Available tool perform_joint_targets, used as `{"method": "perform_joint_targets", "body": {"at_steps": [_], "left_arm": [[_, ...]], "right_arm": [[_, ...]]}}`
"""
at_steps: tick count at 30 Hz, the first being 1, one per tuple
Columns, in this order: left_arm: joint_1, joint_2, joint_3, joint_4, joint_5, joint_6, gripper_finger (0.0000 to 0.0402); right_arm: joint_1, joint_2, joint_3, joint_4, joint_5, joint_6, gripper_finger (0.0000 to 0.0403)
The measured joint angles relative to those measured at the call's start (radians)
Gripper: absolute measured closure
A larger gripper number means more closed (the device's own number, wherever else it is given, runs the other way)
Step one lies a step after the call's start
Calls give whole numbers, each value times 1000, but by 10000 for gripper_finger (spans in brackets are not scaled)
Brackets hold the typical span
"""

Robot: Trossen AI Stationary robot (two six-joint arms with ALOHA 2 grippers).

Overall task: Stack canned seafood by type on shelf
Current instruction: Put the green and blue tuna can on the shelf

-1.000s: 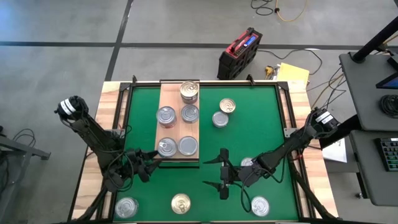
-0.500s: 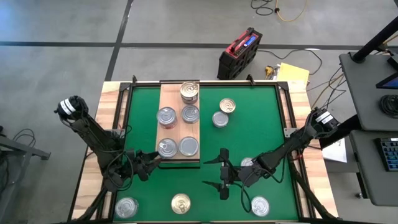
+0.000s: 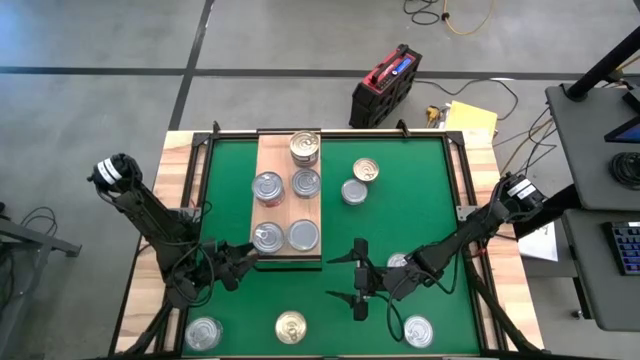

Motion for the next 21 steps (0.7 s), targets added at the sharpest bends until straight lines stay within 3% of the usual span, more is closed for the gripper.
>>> {"method": "perform_joint_targets", "body": {"at_steps": [21], "left_arm": [[1,-2,61,8,-13,62,74]], "right_arm": [[-2,0,-1,0,0,0,74]]}}
